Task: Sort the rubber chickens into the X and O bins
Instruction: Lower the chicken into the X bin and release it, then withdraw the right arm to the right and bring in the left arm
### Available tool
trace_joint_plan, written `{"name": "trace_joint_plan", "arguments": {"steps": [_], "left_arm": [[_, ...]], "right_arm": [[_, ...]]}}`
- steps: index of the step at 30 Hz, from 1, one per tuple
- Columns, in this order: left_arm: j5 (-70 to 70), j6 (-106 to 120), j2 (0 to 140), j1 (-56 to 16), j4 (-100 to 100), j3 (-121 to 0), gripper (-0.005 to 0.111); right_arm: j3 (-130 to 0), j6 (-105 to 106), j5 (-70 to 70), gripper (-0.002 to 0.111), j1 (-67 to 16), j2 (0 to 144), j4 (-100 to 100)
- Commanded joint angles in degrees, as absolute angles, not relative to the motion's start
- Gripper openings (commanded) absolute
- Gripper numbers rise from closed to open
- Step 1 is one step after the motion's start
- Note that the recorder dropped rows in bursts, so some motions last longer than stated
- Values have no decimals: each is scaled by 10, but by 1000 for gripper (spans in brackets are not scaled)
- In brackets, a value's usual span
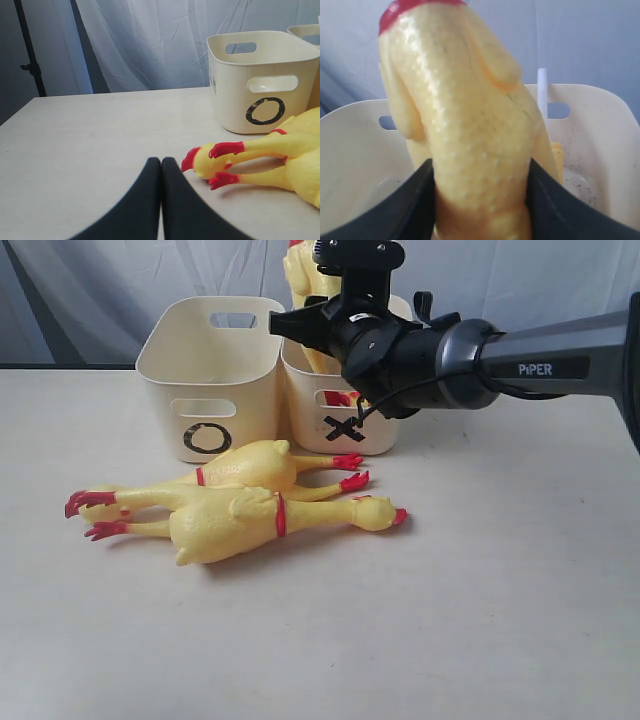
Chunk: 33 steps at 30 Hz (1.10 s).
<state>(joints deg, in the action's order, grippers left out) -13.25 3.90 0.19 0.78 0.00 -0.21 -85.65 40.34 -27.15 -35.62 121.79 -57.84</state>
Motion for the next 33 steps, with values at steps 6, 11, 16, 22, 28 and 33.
{"name": "trace_joint_plan", "arguments": {"steps": [6,11,16,22,28,33], "left_arm": [[-133,36,0,10,0,0,0],[-133,36,0,10,0,0,0],[-133,36,0,10,0,0,0],[-133,36,0,10,0,0,0],[-133,36,0,10,0,0,0],[-133,36,0,10,0,0,0]], "right_arm": [[-861,404,-281,60,-353,1216,-575],[-861,404,-282,60,-353,1216,-575],[-861,404,-282,60,-353,1215,-575],[-861,404,-264,60,-353,1195,-574],[-861,458,-222,36,-353,1145,-574],[-854,653,-131,0,-353,1070,-695]]}}
